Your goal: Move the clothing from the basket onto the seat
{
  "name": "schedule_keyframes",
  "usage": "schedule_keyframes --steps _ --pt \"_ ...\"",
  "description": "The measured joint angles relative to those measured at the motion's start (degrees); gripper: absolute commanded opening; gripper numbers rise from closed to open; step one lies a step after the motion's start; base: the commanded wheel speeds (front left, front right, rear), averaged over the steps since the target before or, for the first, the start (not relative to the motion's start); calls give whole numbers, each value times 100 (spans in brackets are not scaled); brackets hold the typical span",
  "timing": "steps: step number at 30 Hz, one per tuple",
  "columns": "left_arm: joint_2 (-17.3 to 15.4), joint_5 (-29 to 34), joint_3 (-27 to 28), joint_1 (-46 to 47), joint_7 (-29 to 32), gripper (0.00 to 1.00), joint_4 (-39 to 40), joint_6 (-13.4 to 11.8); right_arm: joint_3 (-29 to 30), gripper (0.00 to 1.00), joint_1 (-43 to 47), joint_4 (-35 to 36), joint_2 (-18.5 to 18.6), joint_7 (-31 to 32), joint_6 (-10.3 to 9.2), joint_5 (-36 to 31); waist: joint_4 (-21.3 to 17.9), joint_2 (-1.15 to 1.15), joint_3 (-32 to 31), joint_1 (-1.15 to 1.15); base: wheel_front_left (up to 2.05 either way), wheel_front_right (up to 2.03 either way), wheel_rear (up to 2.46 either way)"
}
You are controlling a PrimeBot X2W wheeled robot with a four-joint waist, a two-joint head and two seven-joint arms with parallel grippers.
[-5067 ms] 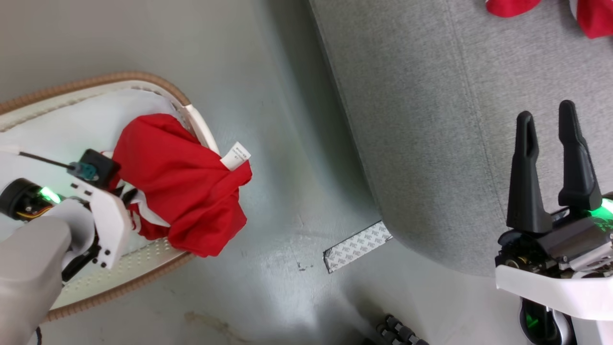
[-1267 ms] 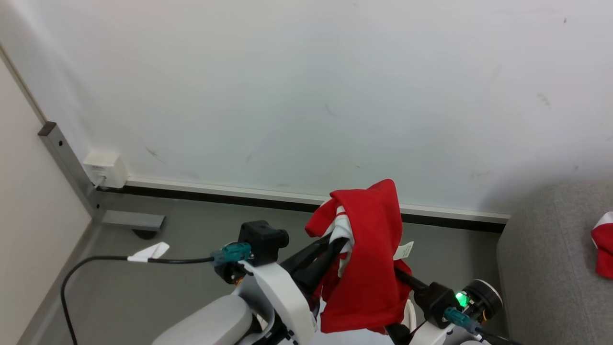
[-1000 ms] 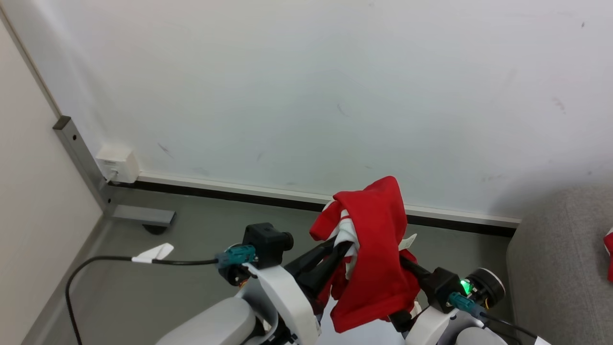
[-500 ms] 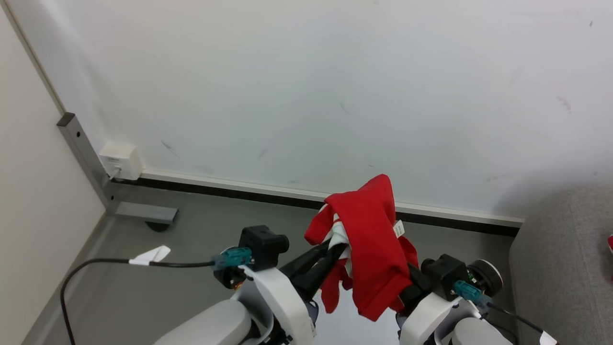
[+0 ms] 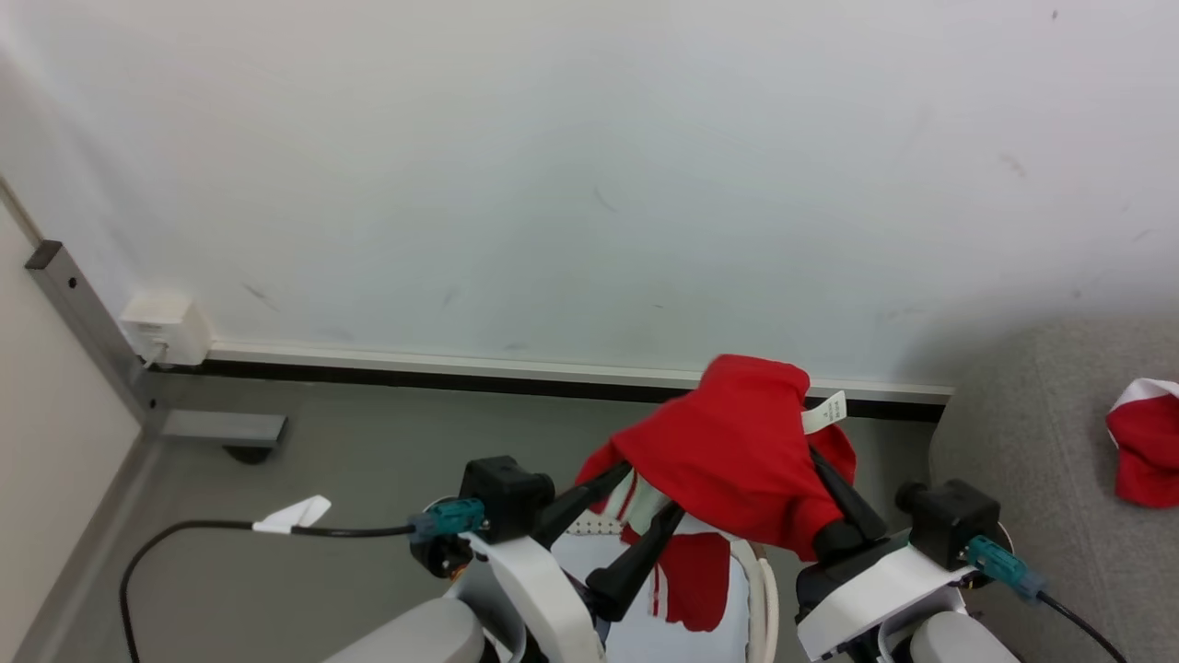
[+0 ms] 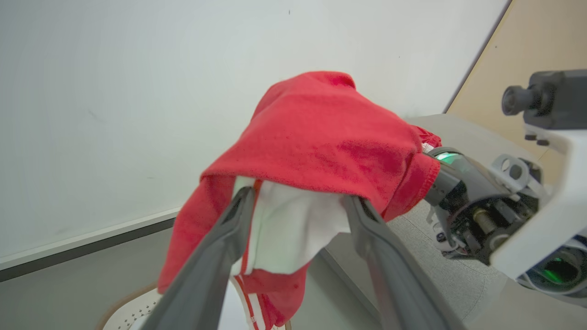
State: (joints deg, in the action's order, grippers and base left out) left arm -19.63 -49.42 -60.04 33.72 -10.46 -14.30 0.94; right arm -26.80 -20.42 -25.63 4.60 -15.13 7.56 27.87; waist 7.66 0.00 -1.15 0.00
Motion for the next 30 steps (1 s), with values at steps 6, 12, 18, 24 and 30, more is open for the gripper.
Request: schedule_keyframes --steps 6,12,18,24,30 --pt "-27 2 -29 -73 -71 100 19 -25 469 0 67 232 88 0 -1 -19 -348 0 47 0 0 0 0" --pt "-82 124 -16 -123 -171 100 78 -58 864 0 92 526 88 0 -1 -75 -826 0 95 0 0 0 0" --pt "-156 342 45 -152 -335 100 119 -152 1068 0 164 794 230 0 -1 -180 -1404 0 129 0 0 0 0" --pt "-183 645 224 -265 -432 100 222 -204 1173 0 287 1072 344 0 -1 -204 -2015 0 158 0 0 0 0" --pt "-165 1026 528 -383 -467 100 428 -205 1278 0 556 1433 403 0 -1 -120 -2578 0 196 0 0 0 0"
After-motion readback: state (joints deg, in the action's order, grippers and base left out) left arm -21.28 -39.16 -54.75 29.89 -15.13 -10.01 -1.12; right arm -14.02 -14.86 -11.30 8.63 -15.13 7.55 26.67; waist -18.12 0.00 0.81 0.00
